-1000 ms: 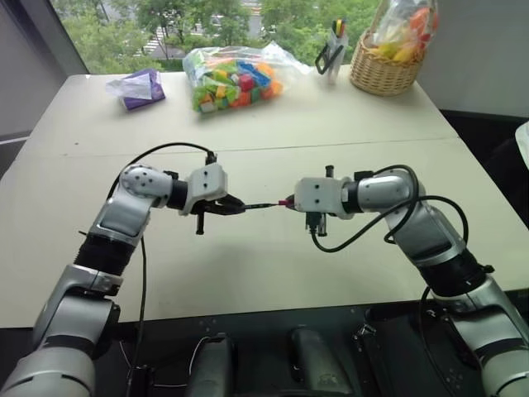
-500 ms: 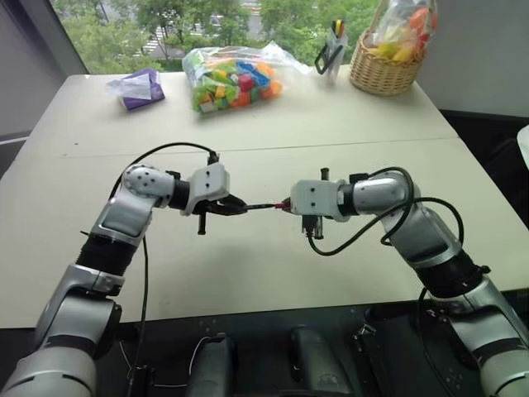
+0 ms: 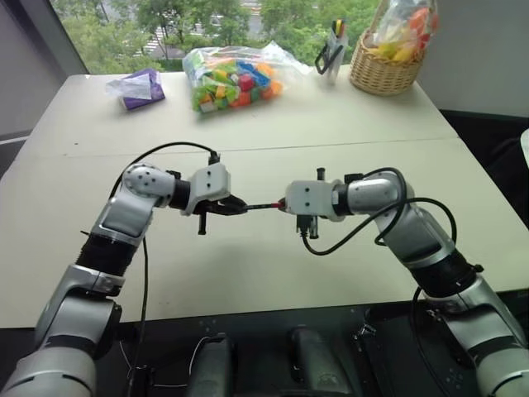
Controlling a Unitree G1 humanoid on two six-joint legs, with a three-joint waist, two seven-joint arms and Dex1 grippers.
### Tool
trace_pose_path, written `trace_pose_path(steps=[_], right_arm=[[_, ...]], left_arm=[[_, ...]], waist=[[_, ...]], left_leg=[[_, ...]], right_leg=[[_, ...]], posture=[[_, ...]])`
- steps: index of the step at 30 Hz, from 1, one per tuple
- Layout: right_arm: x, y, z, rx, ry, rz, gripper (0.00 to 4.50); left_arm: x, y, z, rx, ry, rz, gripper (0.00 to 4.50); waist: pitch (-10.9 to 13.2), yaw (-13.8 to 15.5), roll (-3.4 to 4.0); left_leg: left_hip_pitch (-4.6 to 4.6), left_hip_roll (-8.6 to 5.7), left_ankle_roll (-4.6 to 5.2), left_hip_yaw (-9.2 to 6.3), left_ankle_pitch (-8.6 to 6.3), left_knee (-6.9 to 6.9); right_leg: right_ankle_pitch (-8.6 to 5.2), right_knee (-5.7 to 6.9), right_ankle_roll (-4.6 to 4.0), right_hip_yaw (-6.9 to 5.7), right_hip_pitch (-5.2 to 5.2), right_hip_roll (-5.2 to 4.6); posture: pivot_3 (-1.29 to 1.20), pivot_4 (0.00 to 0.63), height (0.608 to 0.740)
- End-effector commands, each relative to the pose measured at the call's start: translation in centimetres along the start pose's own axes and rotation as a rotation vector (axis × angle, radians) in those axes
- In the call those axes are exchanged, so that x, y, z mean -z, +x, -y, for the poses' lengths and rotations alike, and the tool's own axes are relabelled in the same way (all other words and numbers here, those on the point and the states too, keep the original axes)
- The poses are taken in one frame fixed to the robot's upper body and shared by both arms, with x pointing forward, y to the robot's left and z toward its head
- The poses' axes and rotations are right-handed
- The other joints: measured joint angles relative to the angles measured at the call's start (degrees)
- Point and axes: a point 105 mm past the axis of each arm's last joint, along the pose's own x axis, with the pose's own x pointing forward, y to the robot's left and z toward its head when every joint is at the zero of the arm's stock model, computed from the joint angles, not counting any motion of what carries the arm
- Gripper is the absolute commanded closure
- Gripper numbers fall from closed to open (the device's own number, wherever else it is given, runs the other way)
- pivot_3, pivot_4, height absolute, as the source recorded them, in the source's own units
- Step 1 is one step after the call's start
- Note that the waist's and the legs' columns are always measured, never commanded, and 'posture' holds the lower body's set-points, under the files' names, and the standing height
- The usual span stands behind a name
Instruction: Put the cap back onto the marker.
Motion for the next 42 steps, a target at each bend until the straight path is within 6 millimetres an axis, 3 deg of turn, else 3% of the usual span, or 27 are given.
trace_pose_path(steps=[1, 12, 33, 42], right_arm=[[-2.5, 0.4, -0.3, -0.027, -0.075, 0.070, 4.45], [-4.2, 0.8, -0.6, -0.063, -0.080, 0.119, 4.45], [-5.5, 1.4, -0.6, -0.073, -0.096, 0.159, 4.45], [-4.2, 0.8, 0.1, -0.045, -0.081, 0.122, 4.45]], left_arm=[[-1.8, 0.3, -0.3, 0.003, 0.074, 0.036, 4.50], [-1.7, 0.6, -0.6, 0.001, 0.107, 0.030, 4.50], [-5.9, 1.1, -0.7, 0.011, 0.077, 0.201, 4.50], [-4.6, 0.6, -0.7, -0.005, 0.080, 0.150, 4.50]], waist=[[0.0, 0.0, 0.00], [0.0, 0.0, 0.00], [0.0, -0.1, 0.00], [0.0, -0.1, 0.00]], left_leg=[[0.00, 0.00, 0.00, 0.00, 0.00, 0.00], [0.00, 0.00, 0.00, -0.01, 0.00, 0.00], [0.00, 0.00, 0.00, -0.02, 0.00, 0.00], [0.00, 0.00, 0.00, -0.02, 0.00, 0.00]], right_leg=[[0.00, 0.00, 0.00, 0.00, 0.00, 0.00], [0.00, 0.00, 0.00, -0.01, 0.00, 0.00], [0.00, 0.01, 0.00, -0.02, 0.00, 0.00], [0.00, 0.01, 0.00, -0.02, 0.00, 0.00]], posture=[[0.00, 0.150, 0.740], [0.00, 0.150, 0.740], [0.00, 0.150, 0.740], [0.00, 0.150, 0.740]])
